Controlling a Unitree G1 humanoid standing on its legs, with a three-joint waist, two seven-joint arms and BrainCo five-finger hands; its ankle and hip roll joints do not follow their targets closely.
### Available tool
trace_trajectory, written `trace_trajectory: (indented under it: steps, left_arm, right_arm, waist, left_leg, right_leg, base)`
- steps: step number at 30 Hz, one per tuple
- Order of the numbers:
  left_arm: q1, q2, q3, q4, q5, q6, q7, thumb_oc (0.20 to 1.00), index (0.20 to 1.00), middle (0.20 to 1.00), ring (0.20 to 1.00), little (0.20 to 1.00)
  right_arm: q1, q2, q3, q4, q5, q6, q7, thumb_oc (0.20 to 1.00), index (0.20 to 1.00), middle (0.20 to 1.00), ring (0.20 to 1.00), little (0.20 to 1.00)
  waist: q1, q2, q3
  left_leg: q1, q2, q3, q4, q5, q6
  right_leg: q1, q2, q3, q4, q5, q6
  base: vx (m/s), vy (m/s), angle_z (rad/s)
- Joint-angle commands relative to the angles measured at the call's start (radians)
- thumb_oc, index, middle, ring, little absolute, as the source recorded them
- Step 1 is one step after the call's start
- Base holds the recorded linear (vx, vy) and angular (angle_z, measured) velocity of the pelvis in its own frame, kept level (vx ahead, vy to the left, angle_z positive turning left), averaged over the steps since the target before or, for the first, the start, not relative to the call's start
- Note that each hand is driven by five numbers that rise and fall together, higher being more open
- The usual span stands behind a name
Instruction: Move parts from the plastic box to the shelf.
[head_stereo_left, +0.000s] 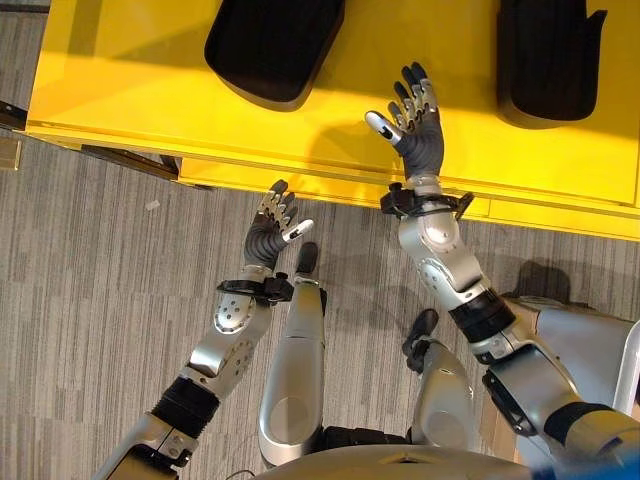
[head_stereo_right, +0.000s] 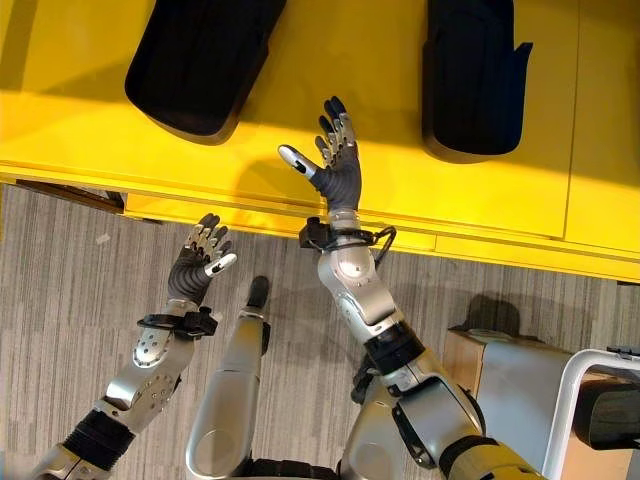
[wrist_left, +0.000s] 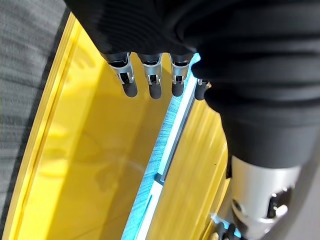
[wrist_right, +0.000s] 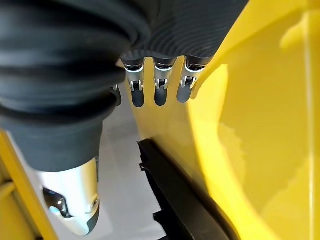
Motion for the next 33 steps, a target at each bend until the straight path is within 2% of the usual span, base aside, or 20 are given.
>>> trace_trajectory:
  steps: [1,6,14,15,19,20,26,33]
  left_arm:
    - [0.034,0.029,0.086,-0.136,0.103,-0.059,0.04,1.0,1.0,1.0,1.0,1.0]
    - [0.066,0.04,0.188,-0.14,0.176,-0.072,0.081,1.0,1.0,1.0,1.0,1.0]
    - [0.104,0.053,0.302,-0.123,0.272,-0.066,0.111,1.0,1.0,1.0,1.0,1.0]
    - [0.113,0.056,0.329,-0.12,0.296,-0.062,0.11,1.0,1.0,1.0,1.0,1.0]
    - [0.111,0.058,0.347,-0.119,0.313,-0.063,0.112,1.0,1.0,1.0,1.0,1.0]
    - [0.098,0.06,0.381,-0.105,0.339,-0.07,0.112,1.0,1.0,1.0,1.0,1.0]
    - [0.064,0.046,0.398,-0.086,0.329,-0.072,0.11,1.0,1.0,1.0,1.0,1.0]
    - [-0.072,0.005,0.398,0.061,0.281,-0.08,0.148,1.0,1.0,1.0,1.0,1.0]
  right_arm:
    - [0.004,-0.03,-0.044,-0.133,-0.024,-0.067,0.046,1.0,1.0,1.0,1.0,1.0]
    - [0.072,-0.046,-0.025,-0.211,0.046,-0.084,0.106,1.0,1.0,1.0,1.0,1.0]
    - [0.147,-0.095,0.002,-0.293,0.115,-0.071,0.199,1.0,1.0,1.0,1.0,1.0]
    - [0.175,-0.112,0.004,-0.309,0.16,-0.065,0.24,1.0,1.0,1.0,1.0,1.0]
    - [0.196,-0.132,-0.002,-0.33,0.157,-0.056,0.254,1.0,1.0,1.0,1.0,1.0]
    - [0.251,-0.171,-0.018,-0.362,0.188,-0.048,0.306,1.0,1.0,1.0,1.0,1.0]
    - [0.316,-0.203,-0.029,-0.393,0.213,-0.033,0.349,1.0,1.0,1.0,1.0,1.0]
    - [0.359,-0.232,-0.004,-0.416,0.269,-0.003,0.405,1.0,1.0,1.0,1.0,1.0]
  waist:
    - [0.008,0.005,0.009]
    - [0.003,0.002,0.009]
    - [-0.001,0.0,0.009]
    - [-0.002,0.0,0.008]
    - [-0.006,-0.001,-0.004]
    - [-0.019,-0.004,-0.031]
    - [-0.037,-0.003,-0.054]
    - [-0.071,-0.014,-0.082]
  left_leg:
    - [0.071,0.045,0.077,-0.023,-0.04,0.031]
    - [0.122,0.047,0.081,-0.048,-0.03,0.025]
    - [0.221,0.048,0.084,-0.1,-0.01,0.016]
    - [0.252,0.049,0.085,-0.119,-0.003,0.014]
    - [0.27,0.05,0.083,-0.136,0.005,0.01]
    - [0.298,0.056,0.084,-0.167,0.018,0.004]
    - [0.315,0.057,0.086,-0.189,0.033,-0.003]
    - [0.337,0.076,0.098,-0.194,0.036,-0.012]
  right_leg:
    - [-0.013,-0.003,0.035,0.015,0.057,-0.03]
    - [0.027,-0.006,0.041,0.008,0.057,-0.029]
    - [0.113,-0.006,0.037,-0.021,0.061,-0.03]
    - [0.138,-0.004,0.033,-0.032,0.061,-0.029]
    - [0.153,-0.003,0.031,-0.043,0.063,-0.029]
    - [0.172,0.002,0.026,-0.059,0.062,-0.029]
    - [0.181,0.005,0.027,-0.068,0.065,-0.03]
    - [0.177,0.014,0.049,-0.066,0.061,-0.028]
  base:
    - [0.0,-0.01,-0.1]
    - [-0.01,-0.02,-0.05]
    - [0.0,-0.003,-0.01]
    - [0.0,0.0,0.0]
    - [0.01,-0.002,0.04]
    - [0.03,-0.003,0.07]
    - [0.0,0.0,0.03]
    - [0.0,0.003,-0.04]
